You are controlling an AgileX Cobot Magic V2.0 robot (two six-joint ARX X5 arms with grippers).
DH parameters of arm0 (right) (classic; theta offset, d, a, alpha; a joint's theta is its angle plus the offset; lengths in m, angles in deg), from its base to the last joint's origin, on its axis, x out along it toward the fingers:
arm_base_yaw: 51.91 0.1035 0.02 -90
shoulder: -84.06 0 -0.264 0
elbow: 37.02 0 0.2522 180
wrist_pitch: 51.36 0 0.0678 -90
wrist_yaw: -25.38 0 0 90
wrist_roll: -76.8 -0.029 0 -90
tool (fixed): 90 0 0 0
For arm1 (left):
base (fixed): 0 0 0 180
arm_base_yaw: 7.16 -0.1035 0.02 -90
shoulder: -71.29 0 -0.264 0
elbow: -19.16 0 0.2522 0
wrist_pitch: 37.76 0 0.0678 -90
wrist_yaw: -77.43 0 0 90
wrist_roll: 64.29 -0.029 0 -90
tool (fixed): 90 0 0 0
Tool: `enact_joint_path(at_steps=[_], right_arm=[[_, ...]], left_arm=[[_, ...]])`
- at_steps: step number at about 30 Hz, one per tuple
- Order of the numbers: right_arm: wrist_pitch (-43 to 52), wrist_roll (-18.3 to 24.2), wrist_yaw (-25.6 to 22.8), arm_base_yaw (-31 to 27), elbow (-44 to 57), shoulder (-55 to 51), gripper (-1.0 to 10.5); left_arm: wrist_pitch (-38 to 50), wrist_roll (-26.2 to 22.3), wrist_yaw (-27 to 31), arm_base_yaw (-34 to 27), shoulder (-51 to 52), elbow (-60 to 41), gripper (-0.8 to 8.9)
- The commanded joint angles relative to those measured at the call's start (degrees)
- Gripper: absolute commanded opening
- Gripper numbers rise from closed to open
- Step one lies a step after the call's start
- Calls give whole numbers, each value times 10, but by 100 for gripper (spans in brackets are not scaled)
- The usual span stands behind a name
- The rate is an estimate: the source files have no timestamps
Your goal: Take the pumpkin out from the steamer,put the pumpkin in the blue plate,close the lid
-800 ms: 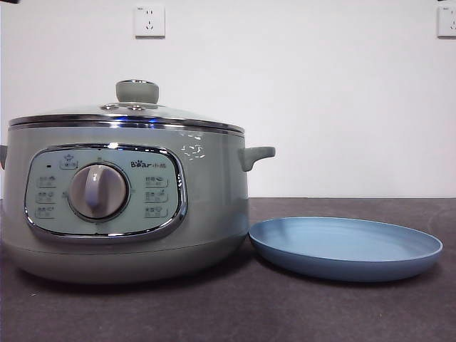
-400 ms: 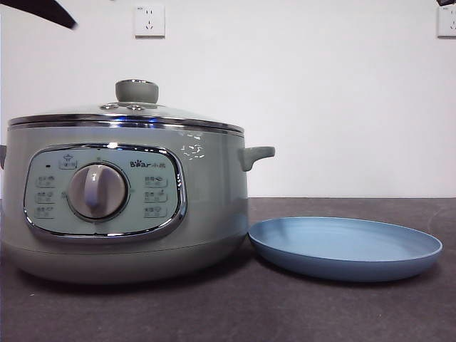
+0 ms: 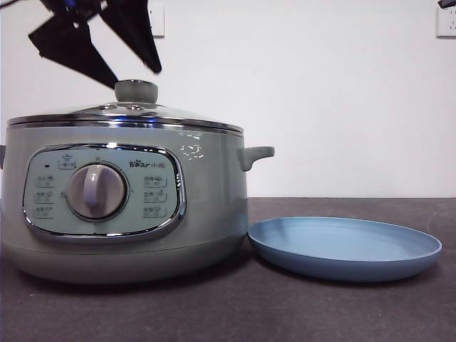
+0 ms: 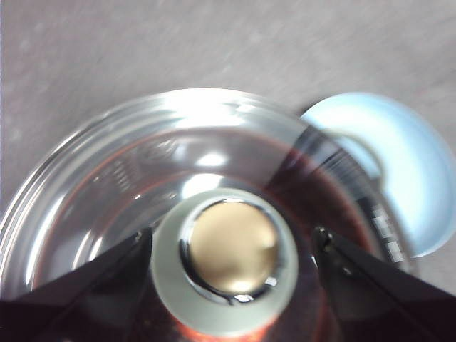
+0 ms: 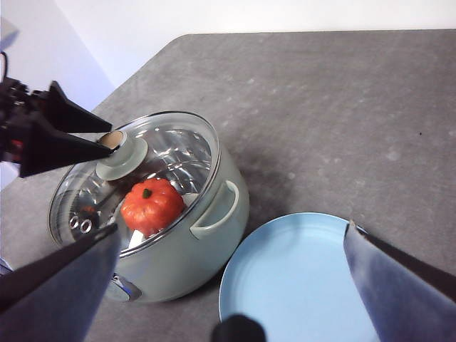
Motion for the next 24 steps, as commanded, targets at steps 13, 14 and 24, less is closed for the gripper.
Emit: enact_joint_path(at_steps=[13,14,24], right_arm=[[2,-5,1,1,-2,0,527],[2,-3,1,1,-2,0,527],[-13,-4,3,1,-2,0,529]], left_arm=[[3,-9,26,23,-31,0,171],[3,-9,31,23,-31,0,100],[3,-22,57,24,-26,2,-9]])
